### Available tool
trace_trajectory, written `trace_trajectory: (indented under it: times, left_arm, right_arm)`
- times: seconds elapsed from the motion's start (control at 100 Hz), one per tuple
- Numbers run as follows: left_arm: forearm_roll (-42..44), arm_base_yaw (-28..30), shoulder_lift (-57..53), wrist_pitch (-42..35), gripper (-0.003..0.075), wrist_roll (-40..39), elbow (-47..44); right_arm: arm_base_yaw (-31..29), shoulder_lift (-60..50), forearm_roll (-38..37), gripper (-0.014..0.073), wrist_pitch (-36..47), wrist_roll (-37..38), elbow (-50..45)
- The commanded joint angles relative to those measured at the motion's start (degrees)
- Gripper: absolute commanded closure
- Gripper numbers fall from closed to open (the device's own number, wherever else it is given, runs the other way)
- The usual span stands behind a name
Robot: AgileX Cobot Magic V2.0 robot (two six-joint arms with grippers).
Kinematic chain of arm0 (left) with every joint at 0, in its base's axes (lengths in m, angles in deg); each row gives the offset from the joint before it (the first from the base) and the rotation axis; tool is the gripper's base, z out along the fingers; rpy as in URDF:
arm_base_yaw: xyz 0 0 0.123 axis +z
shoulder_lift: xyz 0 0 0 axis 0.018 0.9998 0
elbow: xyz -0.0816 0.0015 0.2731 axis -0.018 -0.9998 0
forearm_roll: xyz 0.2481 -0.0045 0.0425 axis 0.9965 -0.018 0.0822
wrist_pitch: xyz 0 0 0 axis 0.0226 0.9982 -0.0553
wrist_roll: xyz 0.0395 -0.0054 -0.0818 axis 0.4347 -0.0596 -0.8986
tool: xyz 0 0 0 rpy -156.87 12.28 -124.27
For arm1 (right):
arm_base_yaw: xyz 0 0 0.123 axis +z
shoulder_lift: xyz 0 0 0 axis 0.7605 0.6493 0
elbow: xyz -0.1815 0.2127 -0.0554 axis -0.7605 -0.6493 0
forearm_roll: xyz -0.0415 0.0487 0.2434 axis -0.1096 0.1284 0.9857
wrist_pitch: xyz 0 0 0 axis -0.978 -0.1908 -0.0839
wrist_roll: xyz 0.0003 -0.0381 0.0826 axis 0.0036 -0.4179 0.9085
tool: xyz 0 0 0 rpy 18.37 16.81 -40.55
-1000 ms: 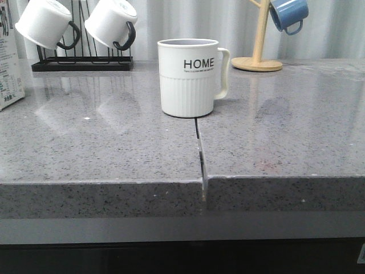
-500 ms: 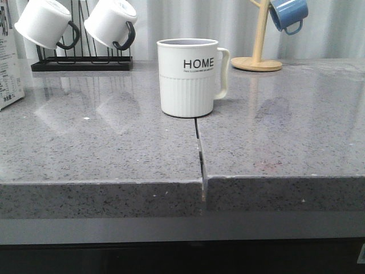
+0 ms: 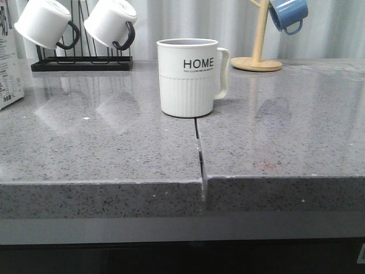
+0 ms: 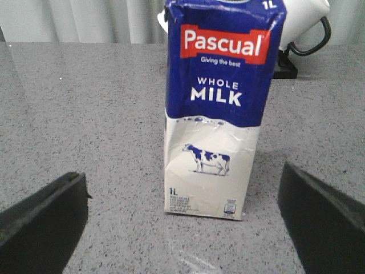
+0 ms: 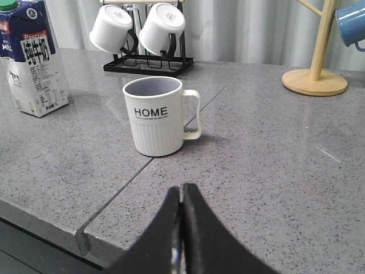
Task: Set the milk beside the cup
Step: 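Move the left gripper to the Pascual milk carton, then grasp the milk carton with the left gripper and lift it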
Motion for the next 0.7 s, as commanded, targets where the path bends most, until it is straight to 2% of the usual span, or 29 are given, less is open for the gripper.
trace_trajectory:
  times: [0.0, 0.1, 0.24, 0.42, 0.69]
  left_arm:
    - [-1.0, -0.7, 2.3, -5.0, 0.0081, -0.9, 3.5]
    - [-1.0, -2.9, 5.6, -6.3, 0.0081, -0.9, 4.9]
    - [-1.2, -5.6, 9.4, -12.6, 0.0081, -0.9, 5.3]
    - [-1.4, -5.4, 13.2, -17.0, 0.0081, -0.9, 5.7]
    - [-1.4, -4.1, 18.4, -17.2, 0.0083, -0.8, 10.0]
  right_arm:
    - [0.0, 0.3, -0.5, 0.0662, 4.1, -0.3, 1.5]
    - [0.0, 0.3, -0.5, 0.0662, 4.1, -0.3, 1.5]
    - [0.0, 0.3, -0.5, 0.0662, 4.1, -0.3, 1.5]
    - [0.0, 0.3, -0.5, 0.0662, 4.1, -0.3, 1.5]
    - [0.0, 0.3, -0.5, 0.0662, 4.1, -0.3, 1.5]
